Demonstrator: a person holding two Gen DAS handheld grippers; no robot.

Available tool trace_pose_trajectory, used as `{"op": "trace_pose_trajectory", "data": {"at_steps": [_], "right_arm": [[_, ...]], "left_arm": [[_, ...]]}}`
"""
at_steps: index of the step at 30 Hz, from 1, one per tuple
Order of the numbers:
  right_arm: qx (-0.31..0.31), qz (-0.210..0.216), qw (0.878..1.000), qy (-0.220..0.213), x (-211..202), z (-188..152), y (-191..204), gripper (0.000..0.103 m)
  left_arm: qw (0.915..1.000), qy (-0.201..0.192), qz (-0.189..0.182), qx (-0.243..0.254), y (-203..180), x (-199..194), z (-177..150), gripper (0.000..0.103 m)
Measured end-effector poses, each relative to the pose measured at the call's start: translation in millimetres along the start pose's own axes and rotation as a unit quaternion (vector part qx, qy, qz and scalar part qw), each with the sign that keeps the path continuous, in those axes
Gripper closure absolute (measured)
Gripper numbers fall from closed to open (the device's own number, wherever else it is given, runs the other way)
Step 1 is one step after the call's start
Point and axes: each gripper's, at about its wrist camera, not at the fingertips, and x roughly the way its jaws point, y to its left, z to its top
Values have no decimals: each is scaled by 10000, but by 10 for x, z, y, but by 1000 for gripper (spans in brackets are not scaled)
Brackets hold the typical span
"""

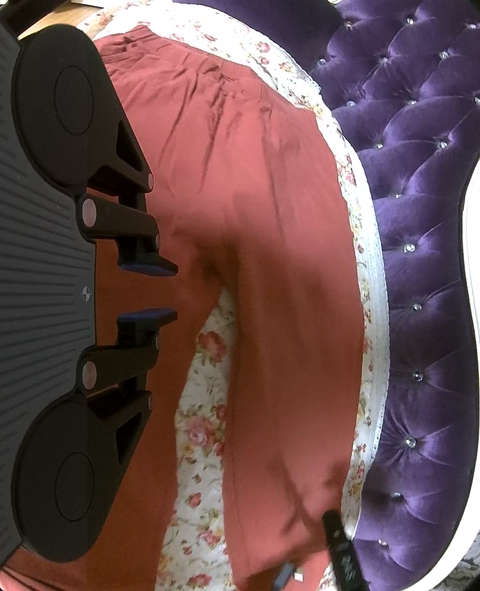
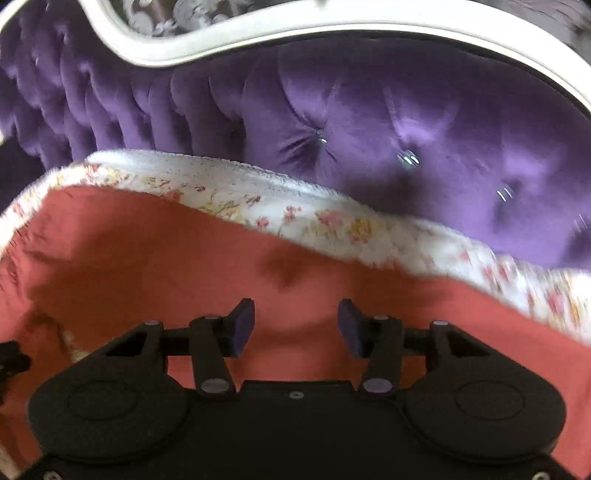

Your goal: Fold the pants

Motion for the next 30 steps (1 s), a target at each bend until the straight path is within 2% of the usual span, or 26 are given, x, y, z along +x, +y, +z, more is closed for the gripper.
{"op": "trace_pose_trajectory", "data": {"at_steps": [4, 6, 9, 13, 15, 16, 17, 19, 23, 27, 30], "right_arm": [[-514, 19, 9986, -116, 307, 132, 18, 46], [-704, 213, 9973, -24, 438, 211, 9, 47], [-1052, 217, 9941, 124, 628, 299, 10, 46], [-1430, 495, 9879, 329, 771, 336, 27, 45], [-1436, 655, 9867, 380, 769, 344, 25, 54], [-1375, 795, 9864, 434, 761, 349, 20, 77], [-1334, 864, 9862, 472, 739, 355, 28, 93], [-1407, 926, 9846, 476, 663, 332, 78, 93], [-1521, 811, 9850, 88, 264, 196, 216, 93], [-1877, 736, 9788, -363, -269, -108, 498, 93], [-2025, 773, 9747, -543, -523, -343, 700, 93]], "left_arm": [[10000, 52, -11, -7, 34, 89, 42, 84], [10000, 89, -7, -20, 54, 132, 50, 84], [9999, 141, -1, -45, 84, 176, 59, 84], [9998, 171, 25, -45, 109, 220, 82, 84], [9998, 177, 50, -40, 118, 235, 93, 84], [9998, 180, 48, -45, 126, 239, 96, 84], [9998, 192, 38, -48, 135, 242, 103, 84], [9998, 193, 14, -73, 161, 230, 122, 84], [9998, 140, -121, -90, 231, 156, 187, 84], [9996, 42, -244, -107, 284, 61, 332, 84], [9992, -77, -369, -135, 289, -23, 502, 84]]}}
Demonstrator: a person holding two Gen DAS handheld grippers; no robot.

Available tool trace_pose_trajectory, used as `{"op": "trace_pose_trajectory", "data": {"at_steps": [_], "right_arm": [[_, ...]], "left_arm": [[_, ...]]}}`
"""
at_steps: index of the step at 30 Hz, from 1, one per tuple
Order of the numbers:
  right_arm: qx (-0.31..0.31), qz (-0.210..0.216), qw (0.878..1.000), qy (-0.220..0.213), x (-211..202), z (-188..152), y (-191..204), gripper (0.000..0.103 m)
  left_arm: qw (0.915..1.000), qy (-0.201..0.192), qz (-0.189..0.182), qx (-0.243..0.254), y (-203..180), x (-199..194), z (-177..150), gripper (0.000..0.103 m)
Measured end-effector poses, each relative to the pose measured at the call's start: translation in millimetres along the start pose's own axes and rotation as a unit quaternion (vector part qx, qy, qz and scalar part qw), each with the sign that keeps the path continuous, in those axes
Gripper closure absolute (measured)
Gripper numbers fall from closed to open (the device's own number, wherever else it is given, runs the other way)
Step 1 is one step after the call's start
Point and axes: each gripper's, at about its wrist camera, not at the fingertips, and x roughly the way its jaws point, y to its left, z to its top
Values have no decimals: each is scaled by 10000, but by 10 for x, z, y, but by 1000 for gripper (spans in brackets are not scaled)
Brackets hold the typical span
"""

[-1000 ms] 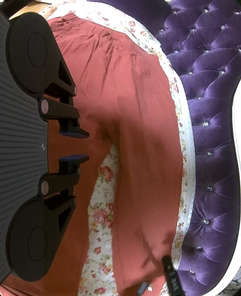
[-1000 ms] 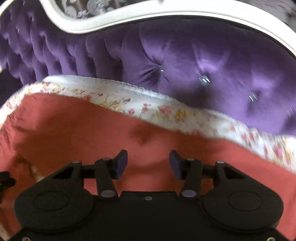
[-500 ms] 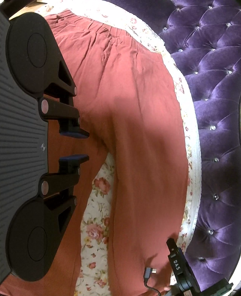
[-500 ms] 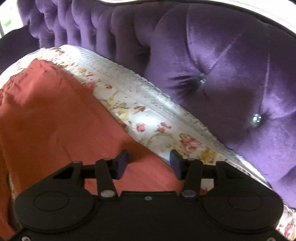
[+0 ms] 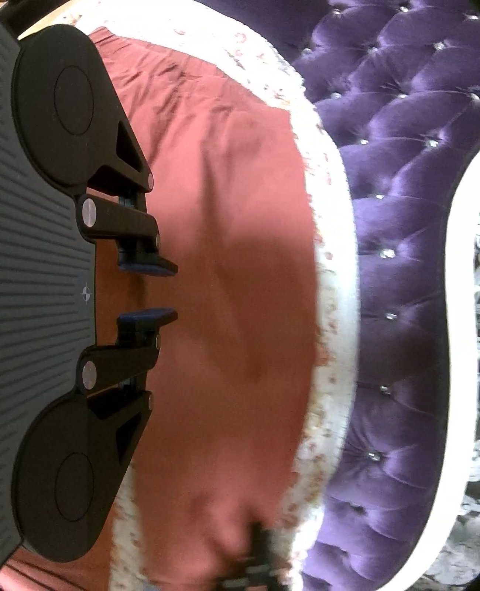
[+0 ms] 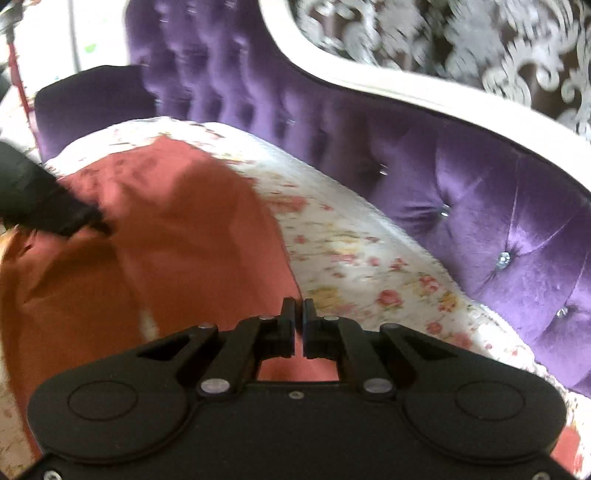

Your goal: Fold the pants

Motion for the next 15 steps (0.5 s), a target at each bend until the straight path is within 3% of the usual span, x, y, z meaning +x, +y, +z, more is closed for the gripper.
{"op": "trace_pose_trajectory", "data": {"at_steps": [6, 15], "right_arm": [[-310, -90, 9994, -98, -131, -185, 414, 93], [-355, -162, 9991, -136, -86, -273, 467, 93]], "left_arm": [[9984, 1, -573, -25, -121, -9, 357, 84], [9919, 259, -1232, 192, -569, 241, 695, 84]]}}
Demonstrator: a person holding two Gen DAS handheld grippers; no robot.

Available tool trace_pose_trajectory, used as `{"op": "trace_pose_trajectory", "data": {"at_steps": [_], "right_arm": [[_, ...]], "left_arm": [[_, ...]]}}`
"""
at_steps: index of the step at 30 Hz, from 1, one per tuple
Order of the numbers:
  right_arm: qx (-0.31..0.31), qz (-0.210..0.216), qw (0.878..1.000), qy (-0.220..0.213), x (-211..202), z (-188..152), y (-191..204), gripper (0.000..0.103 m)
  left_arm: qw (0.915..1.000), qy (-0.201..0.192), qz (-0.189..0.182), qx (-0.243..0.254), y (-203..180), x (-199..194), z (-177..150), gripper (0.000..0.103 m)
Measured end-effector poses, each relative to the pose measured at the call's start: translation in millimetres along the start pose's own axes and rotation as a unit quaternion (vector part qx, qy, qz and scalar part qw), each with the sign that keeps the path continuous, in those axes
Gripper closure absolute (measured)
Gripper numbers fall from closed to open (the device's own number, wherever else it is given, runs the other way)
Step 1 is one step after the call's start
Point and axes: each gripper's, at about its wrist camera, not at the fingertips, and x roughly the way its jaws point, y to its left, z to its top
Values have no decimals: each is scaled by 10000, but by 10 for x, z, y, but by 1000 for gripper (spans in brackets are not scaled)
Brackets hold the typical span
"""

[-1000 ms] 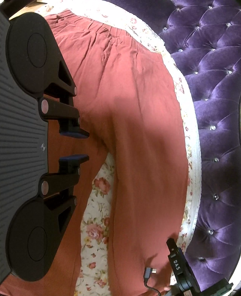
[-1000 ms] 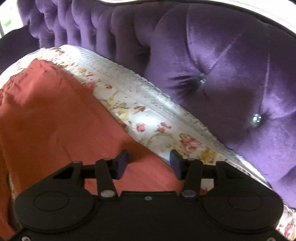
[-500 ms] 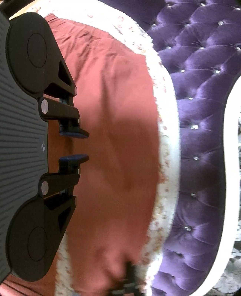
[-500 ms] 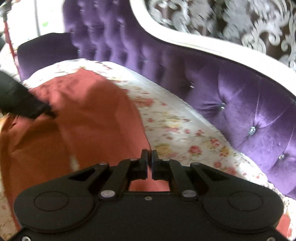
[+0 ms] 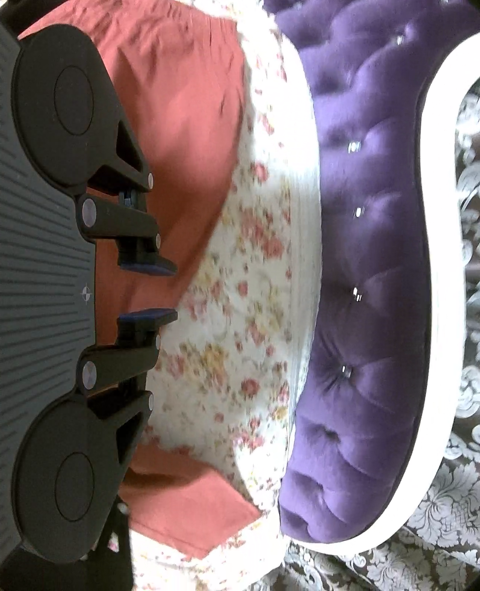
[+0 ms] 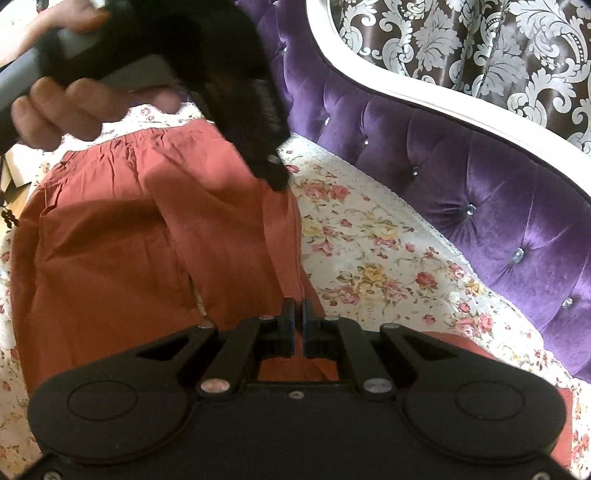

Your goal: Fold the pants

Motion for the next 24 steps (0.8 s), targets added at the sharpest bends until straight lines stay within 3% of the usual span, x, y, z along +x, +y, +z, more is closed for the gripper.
{"op": "trace_pose_trajectory", "data": {"at_steps": [7, 16, 24], "right_arm": [[-17, 14, 10000, -62, 5, -58, 15, 93], [-98, -9, 9999, -65, 27, -70, 37, 93], [-98, -34, 9999, -90, 32, -72, 45, 93]], "left_arm": [[9996, 263, -29, -111, -117, 258, 140, 84], [9966, 736, 326, -151, -83, 536, 98, 84], [9953, 802, 348, -423, 32, 560, 42, 84]]}}
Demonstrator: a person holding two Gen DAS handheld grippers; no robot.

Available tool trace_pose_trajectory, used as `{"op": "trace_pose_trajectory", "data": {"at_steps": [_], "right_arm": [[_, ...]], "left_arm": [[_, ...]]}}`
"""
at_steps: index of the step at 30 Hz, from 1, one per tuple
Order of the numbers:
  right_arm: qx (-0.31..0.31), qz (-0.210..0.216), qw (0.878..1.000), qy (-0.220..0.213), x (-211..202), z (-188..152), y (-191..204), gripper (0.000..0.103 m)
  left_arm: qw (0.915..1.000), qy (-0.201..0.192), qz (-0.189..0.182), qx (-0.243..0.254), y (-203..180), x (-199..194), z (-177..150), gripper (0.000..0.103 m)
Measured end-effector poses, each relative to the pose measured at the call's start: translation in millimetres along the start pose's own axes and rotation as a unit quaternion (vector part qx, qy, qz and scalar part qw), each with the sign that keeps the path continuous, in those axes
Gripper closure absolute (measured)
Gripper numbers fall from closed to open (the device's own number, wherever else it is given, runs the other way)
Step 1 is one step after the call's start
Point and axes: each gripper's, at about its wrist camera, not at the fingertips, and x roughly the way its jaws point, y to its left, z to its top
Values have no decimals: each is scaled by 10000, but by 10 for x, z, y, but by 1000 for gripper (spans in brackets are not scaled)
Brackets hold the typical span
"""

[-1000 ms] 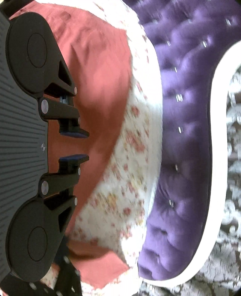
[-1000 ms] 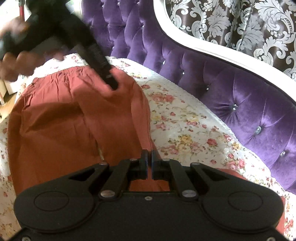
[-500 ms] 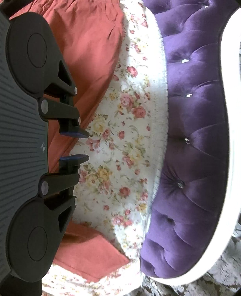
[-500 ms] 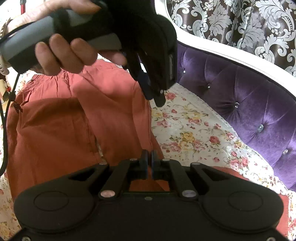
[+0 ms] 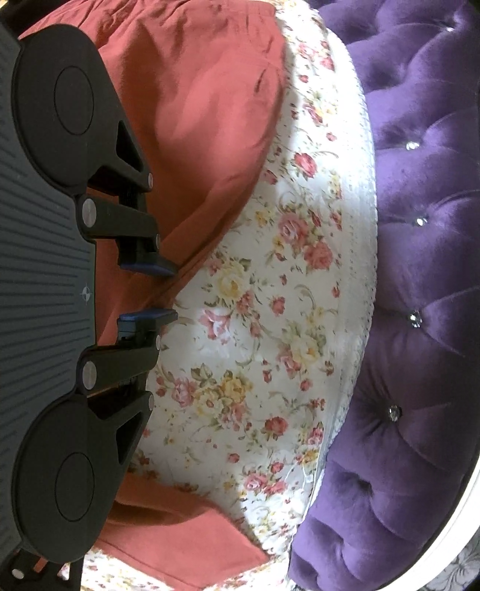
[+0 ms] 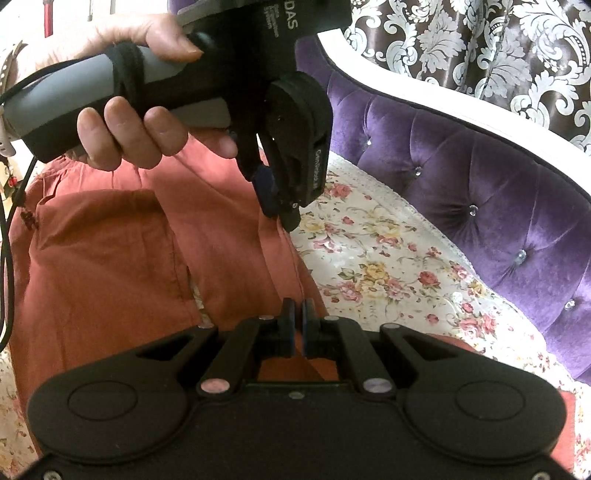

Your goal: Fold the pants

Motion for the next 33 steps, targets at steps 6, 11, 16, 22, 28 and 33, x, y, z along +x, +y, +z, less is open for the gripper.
{"op": "trace_pose_trajectory", "data": {"at_steps": [6, 11, 16, 22, 28, 33], "right_arm": [[-219, 33, 9998, 15, 9, -22, 75, 93], [-212, 19, 9998, 14, 32, -29, 90, 93], [-133, -188, 9996, -187, -126, 23, 113, 93], [-54, -307, 9985, -459, -550, 29, 358, 93], [176, 36, 9989, -433, -766, -117, 841, 93], [481, 405, 9980, -63, -680, -281, 1149, 90]], "left_arm": [[9996, 75, -168, -210, 0, 88, 40, 84], [9995, 234, -45, -202, -11, 254, 9, 96], [9990, -427, 1, -123, 34, -138, -186, 101], [9941, -1080, 3, 107, 109, -870, -692, 100], [9930, -1173, 110, 87, 321, -1083, -1493, 100], [9957, -886, 191, -172, 520, -877, -1998, 100]]}}
